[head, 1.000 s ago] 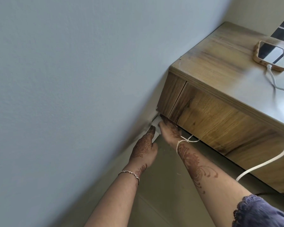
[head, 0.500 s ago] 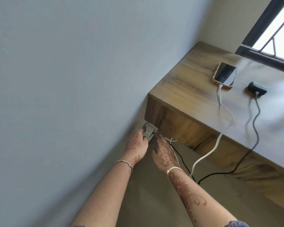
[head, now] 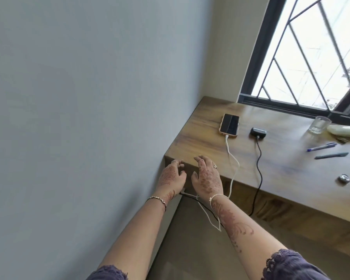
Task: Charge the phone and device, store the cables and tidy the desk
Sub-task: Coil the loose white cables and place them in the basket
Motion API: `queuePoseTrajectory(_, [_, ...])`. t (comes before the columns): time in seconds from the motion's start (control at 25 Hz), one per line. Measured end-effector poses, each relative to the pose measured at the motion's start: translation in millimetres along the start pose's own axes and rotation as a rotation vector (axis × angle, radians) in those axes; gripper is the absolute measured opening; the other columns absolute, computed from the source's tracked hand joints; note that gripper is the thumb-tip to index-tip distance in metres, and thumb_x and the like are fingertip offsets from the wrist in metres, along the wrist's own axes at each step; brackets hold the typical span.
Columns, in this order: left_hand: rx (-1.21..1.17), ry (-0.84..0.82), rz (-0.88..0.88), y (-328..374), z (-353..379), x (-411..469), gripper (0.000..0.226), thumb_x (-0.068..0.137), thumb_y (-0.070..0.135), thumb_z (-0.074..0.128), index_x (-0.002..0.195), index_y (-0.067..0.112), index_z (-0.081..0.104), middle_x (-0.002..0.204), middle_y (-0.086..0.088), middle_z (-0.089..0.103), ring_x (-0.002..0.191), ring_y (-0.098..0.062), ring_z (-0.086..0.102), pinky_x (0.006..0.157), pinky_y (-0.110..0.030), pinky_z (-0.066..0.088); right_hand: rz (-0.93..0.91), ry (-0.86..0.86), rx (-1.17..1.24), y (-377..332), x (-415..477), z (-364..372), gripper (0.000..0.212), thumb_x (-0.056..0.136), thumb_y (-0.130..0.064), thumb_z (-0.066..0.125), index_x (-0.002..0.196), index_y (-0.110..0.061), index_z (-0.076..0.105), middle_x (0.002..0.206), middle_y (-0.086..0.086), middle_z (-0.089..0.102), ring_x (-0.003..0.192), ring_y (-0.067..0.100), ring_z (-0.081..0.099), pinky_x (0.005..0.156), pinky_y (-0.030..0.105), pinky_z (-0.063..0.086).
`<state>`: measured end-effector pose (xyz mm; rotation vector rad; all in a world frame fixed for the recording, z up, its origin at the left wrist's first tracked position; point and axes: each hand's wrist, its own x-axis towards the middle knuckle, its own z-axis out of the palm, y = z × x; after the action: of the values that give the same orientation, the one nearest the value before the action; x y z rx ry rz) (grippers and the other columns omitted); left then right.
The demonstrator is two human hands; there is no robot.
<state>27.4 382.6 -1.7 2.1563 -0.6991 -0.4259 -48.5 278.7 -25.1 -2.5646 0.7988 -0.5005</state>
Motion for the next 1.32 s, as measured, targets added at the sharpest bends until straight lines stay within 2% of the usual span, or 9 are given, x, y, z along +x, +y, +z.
queuePoseTrajectory(0.08, [0.015, -0.013, 0.034, 16, 2, 7, 0.041, 0.092, 0.020, 0.051, 0.132, 0.025, 0.049, 0.127, 0.008, 0.059, 0.116, -0.011, 0.056, 0.101, -0.028, 0.044, 0.014, 0.033, -0.010, 6, 5, -13, 0.056, 0.088, -0.019, 0.053, 0.141, -0.021, 0.038, 0.147, 0.000, 0.034, 0.135, 0.020, 0.033, 0.113, 0.033, 0.030])
queuePoseTrajectory(0.32, [-0.020, -0.079, 0.083, 59, 41, 51, 0.041, 0.093, 0.018, 0.052, 0.133, 0.024, 0.046, 0.129, 0.007, 0.056, 0.118, -0.012, 0.055, 0.099, -0.032, 0.048, 0.088, 0.093, -0.042, 54, 40, -39, 0.057, 0.087, -0.023, 0.056, 0.140, -0.024, 0.038, 0.145, -0.003, 0.033, 0.134, 0.018, 0.033, 0.112, 0.032, 0.030])
queuePoseTrajectory(0.44, [-0.059, -0.062, 0.092, 79, 66, 83, 0.041, 0.093, 0.015, 0.053, 0.132, 0.024, 0.047, 0.127, 0.006, 0.057, 0.117, -0.010, 0.054, 0.100, -0.027, 0.046, 0.120, 0.109, -0.009, 84, 70, -49, 0.056, 0.087, -0.021, 0.056, 0.140, -0.022, 0.039, 0.145, -0.001, 0.034, 0.131, 0.019, 0.035, 0.110, 0.031, 0.032])
queuePoseTrajectory(0.56, [-0.111, -0.058, 0.065, 94, 87, 111, 0.040, 0.092, 0.014, 0.053, 0.131, 0.023, 0.049, 0.125, 0.006, 0.058, 0.113, -0.008, 0.055, 0.097, -0.021, 0.045, 0.120, 0.094, 0.033, 113, 97, -55, 0.054, 0.089, -0.020, 0.054, 0.141, -0.022, 0.038, 0.146, -0.001, 0.032, 0.131, 0.020, 0.036, 0.111, 0.032, 0.034])
queuePoseTrajectory(0.72, [-0.137, -0.053, 0.002, 104, 106, 148, 0.038, 0.092, 0.016, 0.053, 0.129, 0.025, 0.049, 0.123, 0.008, 0.058, 0.105, -0.005, 0.055, 0.085, -0.016, 0.043, 0.136, 0.065, 0.114, 145, 129, -59, 0.055, 0.088, -0.017, 0.053, 0.141, -0.020, 0.036, 0.146, -0.002, 0.030, 0.130, 0.019, 0.039, 0.111, 0.029, 0.033])
queuePoseTrajectory(0.88, [-0.172, 0.013, -0.063, 111, 120, 177, 0.036, 0.089, 0.012, 0.055, 0.124, 0.022, 0.053, 0.123, 0.003, 0.060, 0.102, -0.006, 0.055, 0.091, -0.018, 0.042, 0.169, 0.062, 0.186, 164, 152, -55, 0.059, 0.088, -0.016, 0.052, 0.143, -0.017, 0.033, 0.149, 0.001, 0.030, 0.135, 0.020, 0.035, 0.114, 0.028, 0.026])
queuePoseTrajectory(1.08, [-0.108, 0.006, -0.088, 121, 129, 195, 0.035, 0.090, 0.016, 0.055, 0.124, 0.024, 0.055, 0.117, 0.003, 0.060, 0.107, -0.008, 0.056, 0.086, -0.017, 0.039, 0.229, 0.099, 0.254, 177, 165, -46, 0.059, 0.089, -0.019, 0.051, 0.145, -0.018, 0.030, 0.149, 0.003, 0.033, 0.138, 0.019, 0.030, 0.116, 0.028, 0.021])
queuePoseTrajectory(1.2, [-0.086, 0.005, -0.075, 121, 133, 216, 0.035, 0.090, 0.017, 0.055, 0.125, 0.023, 0.055, 0.124, 0.002, 0.058, 0.120, -0.013, 0.053, 0.096, -0.023, 0.040, 0.237, 0.101, 0.284, 180, 176, -39, 0.060, 0.090, -0.020, 0.050, 0.146, -0.019, 0.028, 0.149, 0.001, 0.034, 0.139, 0.016, 0.027, 0.117, 0.027, 0.020])
queuePoseTrajectory(1.32, [-0.029, -0.027, -0.077, 120, 135, 236, 0.039, 0.092, 0.018, 0.053, 0.131, 0.021, 0.051, 0.132, -0.002, 0.055, 0.124, -0.017, 0.050, 0.102, -0.028, 0.038, 0.245, 0.126, 0.280, 179, 184, -34, 0.060, 0.092, -0.022, 0.048, 0.147, -0.017, 0.025, 0.147, 0.001, 0.034, 0.138, 0.015, 0.025, 0.114, 0.023, 0.017])
